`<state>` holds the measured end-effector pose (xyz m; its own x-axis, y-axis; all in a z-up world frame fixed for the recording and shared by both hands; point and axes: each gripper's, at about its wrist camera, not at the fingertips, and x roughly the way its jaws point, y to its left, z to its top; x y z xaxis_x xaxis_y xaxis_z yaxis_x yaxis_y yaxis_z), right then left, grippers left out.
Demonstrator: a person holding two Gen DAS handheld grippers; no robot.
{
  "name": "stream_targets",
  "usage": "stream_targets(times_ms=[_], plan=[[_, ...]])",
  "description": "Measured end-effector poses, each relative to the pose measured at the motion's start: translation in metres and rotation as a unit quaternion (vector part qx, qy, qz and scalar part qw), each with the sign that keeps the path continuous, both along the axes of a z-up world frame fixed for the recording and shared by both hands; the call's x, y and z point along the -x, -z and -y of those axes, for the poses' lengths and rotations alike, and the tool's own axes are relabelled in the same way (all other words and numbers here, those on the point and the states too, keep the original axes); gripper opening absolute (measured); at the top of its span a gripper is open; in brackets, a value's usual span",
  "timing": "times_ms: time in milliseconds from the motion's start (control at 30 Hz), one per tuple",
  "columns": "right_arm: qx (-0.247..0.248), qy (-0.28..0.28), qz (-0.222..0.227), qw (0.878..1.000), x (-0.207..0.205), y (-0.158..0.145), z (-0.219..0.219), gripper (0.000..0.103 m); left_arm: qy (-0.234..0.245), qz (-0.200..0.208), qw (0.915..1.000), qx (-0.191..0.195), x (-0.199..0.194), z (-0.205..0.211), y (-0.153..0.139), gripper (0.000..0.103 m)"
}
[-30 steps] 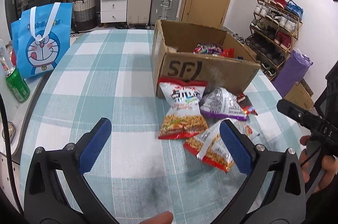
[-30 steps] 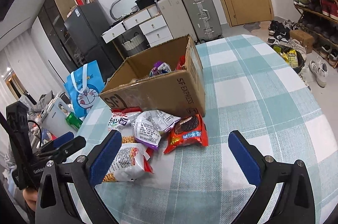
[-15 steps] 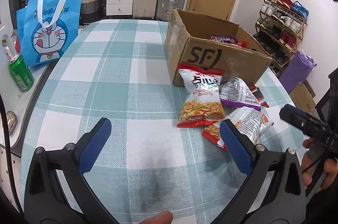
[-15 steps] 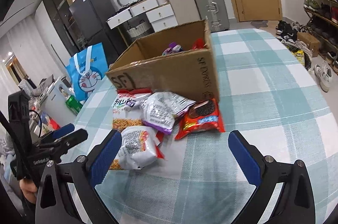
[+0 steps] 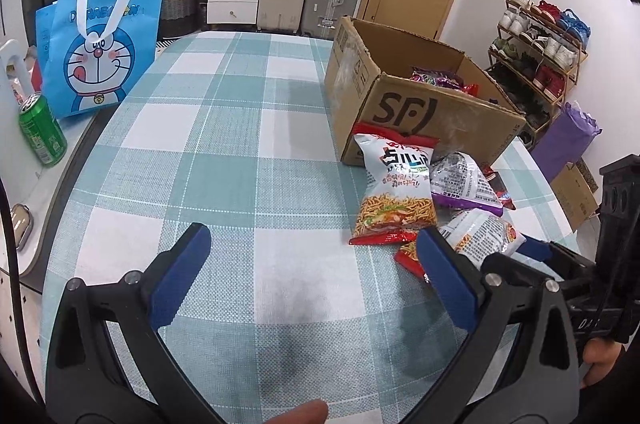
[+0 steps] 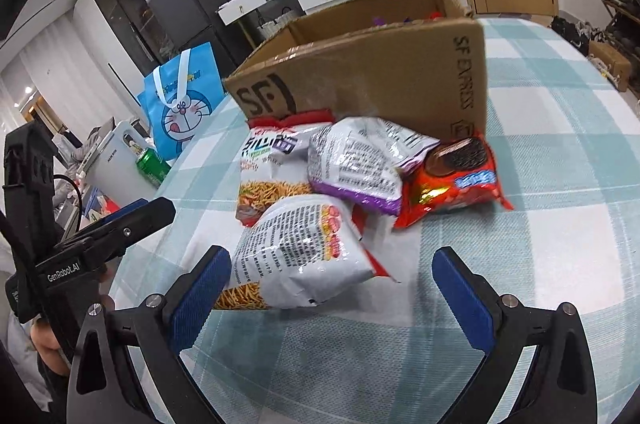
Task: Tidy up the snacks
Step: 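Grasp the large white noodle snack bag with the right gripper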
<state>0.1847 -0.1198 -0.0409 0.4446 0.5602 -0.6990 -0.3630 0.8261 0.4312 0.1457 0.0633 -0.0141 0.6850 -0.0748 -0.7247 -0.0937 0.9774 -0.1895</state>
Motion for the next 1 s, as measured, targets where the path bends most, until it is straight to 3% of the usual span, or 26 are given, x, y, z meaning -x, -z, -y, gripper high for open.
stream_targets(times_ms=[200,567,767,867,933,1000], plan=[[-0.027,0.002,-0.034,0.999,-0.007,0.012,-0.01,0.102,-0.002,-0.002,1.0,-0.001,-0.001,0.0,0.002,0.102],[-0.013,-0.014,-0.025,1.0,-0.008,0.014,-0.03,0.102,-0.003,-0.011,0.9999,0.0,-0.004,-0.001,0.008,0.102],[-0.057,-0.012,-0.035,0.998,-0.013,0.018,-0.027,0.102,-0.003,-0.013,0.9999,0.001,-0.005,-0.001,0.011,0.102],[-0.067,-0.006,-0.036,0.997,-0.015,0.02,-0.024,0.087,0.0,-0.014,0.9999,-0.001,-0.006,0.001,0.012,0.102],[-0.079,0.0,-0.043,0.996,-0.017,0.02,-0.021,0.086,0.003,-0.015,0.9999,-0.004,-0.006,0.003,0.013,0.102],[-0.096,-0.005,-0.056,0.994,-0.019,0.023,-0.021,0.076,0.004,-0.016,0.9998,-0.004,-0.006,0.004,0.014,0.102]])
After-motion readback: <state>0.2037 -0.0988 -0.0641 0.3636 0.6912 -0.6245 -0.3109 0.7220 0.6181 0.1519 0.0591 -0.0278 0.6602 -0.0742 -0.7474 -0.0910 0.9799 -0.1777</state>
